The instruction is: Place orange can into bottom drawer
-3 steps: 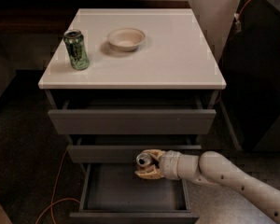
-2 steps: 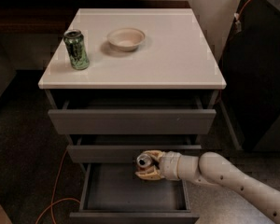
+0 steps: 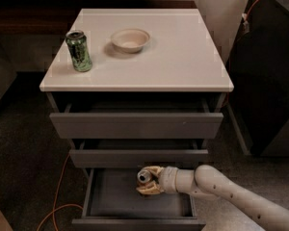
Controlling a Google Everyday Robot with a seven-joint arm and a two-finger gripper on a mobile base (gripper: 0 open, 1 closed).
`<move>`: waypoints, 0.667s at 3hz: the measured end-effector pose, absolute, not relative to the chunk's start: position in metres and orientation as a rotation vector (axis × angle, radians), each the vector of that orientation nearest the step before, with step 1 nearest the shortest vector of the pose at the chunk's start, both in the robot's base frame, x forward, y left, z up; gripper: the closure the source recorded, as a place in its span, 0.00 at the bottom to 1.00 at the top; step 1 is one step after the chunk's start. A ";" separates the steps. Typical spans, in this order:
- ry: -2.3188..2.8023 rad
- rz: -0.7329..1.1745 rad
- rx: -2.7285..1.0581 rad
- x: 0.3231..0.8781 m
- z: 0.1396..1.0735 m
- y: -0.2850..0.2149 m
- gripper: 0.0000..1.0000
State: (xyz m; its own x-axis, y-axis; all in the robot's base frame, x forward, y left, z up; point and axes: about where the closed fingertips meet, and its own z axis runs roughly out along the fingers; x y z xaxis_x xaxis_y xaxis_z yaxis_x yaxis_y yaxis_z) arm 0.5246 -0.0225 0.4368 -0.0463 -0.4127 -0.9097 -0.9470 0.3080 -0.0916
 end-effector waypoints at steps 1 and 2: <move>1.594 0.725 -1.276 0.531 0.379 -0.014 1.00; 1.567 0.723 -1.282 0.534 0.346 -0.012 1.00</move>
Offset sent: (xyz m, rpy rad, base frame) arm 0.0135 0.0083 -0.1255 0.0305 -0.0624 0.0418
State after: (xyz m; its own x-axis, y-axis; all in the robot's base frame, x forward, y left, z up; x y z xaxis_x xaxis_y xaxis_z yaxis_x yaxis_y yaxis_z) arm 0.5336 -0.0120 0.3463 0.0032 -0.3912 -0.9203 -0.9541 0.2745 -0.1200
